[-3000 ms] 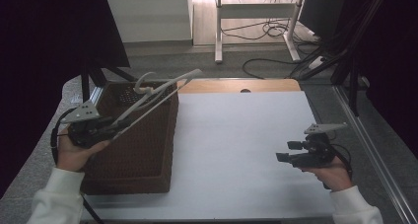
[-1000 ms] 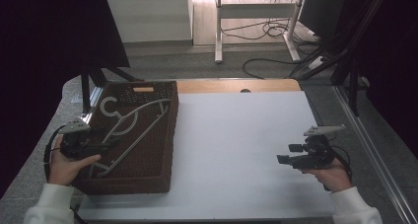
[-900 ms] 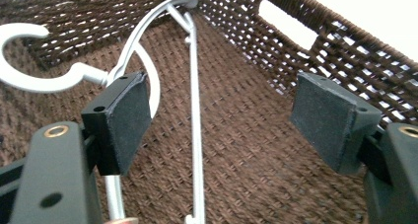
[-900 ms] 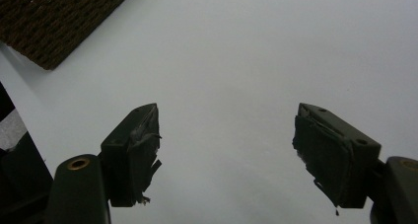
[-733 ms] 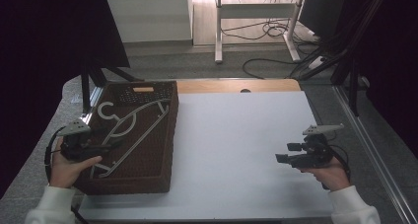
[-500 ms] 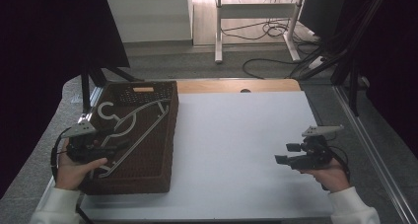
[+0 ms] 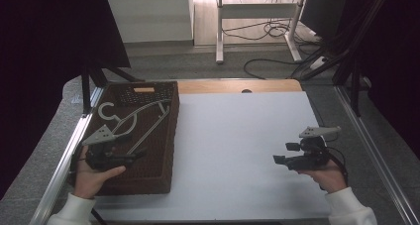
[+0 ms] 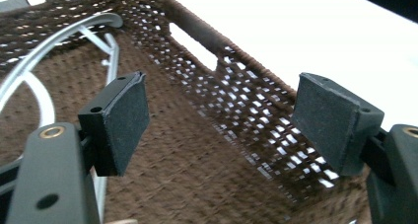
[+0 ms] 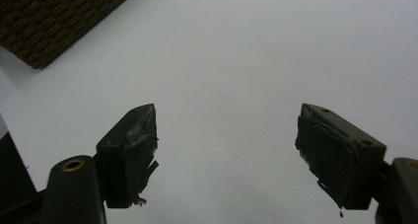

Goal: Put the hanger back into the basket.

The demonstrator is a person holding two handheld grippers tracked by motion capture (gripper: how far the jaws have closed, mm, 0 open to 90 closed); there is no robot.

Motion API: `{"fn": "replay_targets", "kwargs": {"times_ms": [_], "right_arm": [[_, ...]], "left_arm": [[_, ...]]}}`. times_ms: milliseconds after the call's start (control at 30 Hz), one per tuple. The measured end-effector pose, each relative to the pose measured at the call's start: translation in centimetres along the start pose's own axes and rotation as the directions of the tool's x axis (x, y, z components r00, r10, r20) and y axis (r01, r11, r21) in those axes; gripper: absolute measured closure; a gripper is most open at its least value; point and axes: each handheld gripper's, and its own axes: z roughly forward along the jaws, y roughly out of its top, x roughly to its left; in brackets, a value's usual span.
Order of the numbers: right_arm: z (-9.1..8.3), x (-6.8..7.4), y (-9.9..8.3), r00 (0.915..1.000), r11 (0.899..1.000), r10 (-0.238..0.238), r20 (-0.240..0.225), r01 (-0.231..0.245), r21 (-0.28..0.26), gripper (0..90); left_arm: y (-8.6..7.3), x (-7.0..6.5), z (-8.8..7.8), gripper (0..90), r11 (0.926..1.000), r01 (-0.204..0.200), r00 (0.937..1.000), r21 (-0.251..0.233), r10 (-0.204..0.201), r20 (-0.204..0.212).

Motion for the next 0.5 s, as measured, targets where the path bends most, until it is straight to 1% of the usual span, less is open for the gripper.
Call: {"fn": "replay_targets", "kwargs": {"times_ms": [233,333,500], "right_arm": [[0.0,-0.1,-0.2,0.9997,1.0,-0.007,0.022,0.007,-0.011,21.6],[-0.2,-0.1,-0.3,0.9993,1.0,-0.019,0.031,0.019,-0.019,20.5],[-0.3,0.0,-0.3,0.999,0.999,-0.026,0.037,0.027,-0.03,19.3]], "left_arm": [[0.5,-1.9,0.9,21.9,0.9998,-0.014,0.9996,0.013,0.013,0.024],[0.6,-2.3,1.0,21.9,0.9997,-0.019,0.9993,0.015,0.018,0.033],[0.6,-2.4,1.3,22.0,0.9996,-0.019,0.9991,0.021,0.018,0.039]]}}
